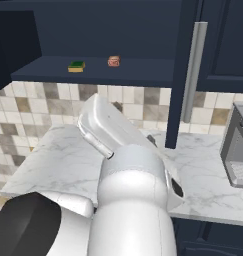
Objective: Pick up the bar soap and sponge from the sink, and place them back in the cabinet, and close the cabinet doors.
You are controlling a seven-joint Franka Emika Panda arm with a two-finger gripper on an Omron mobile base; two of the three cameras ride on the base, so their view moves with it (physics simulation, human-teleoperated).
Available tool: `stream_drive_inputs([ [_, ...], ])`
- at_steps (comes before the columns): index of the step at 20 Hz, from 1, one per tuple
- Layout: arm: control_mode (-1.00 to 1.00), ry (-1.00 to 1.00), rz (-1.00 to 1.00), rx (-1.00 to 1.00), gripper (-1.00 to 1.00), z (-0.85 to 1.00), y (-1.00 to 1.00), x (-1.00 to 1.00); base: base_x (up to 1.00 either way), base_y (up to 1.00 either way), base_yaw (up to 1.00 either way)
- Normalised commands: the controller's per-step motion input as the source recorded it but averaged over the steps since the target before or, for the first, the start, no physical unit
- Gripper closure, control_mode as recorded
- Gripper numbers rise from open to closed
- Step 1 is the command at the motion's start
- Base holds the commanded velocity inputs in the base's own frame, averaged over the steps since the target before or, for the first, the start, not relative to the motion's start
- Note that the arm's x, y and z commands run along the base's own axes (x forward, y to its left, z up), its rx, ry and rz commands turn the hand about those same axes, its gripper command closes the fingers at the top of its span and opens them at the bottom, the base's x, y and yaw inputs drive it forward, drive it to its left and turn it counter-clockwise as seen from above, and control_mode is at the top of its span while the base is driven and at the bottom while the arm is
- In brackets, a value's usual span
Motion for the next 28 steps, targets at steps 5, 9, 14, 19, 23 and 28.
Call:
stream_drive_inputs([
  [5, -1.0, 0.0, 0.0, 0.0, -1.0, -0.04, -0.33, 0.13, 0.0, 0.0, 0.0],
  [9, -1.0, 0.0, 0.0, 0.0, -1.0, -0.12, -0.23, 0.25, 0.0, 0.0, 0.0],
  [14, -1.0, -0.01, 0.0, 0.0, -1.0, -0.16, -0.22, 0.31, 0.0, 0.0, 0.0],
  [19, -1.0, -0.02, 0.0, 0.01, -1.0, -0.16, -0.16, 0.41, 0.0, 0.0, 0.0],
  [23, -1.0, -0.02, 0.0, 0.03, -1.0, -0.11, -0.19, 0.49, 0.0, 0.0, 0.0],
  [28, -1.0, -0.01, 0.0, 0.08, -1.0, -0.02, -0.48, 0.34, 0.0, 0.0, 0.0],
])
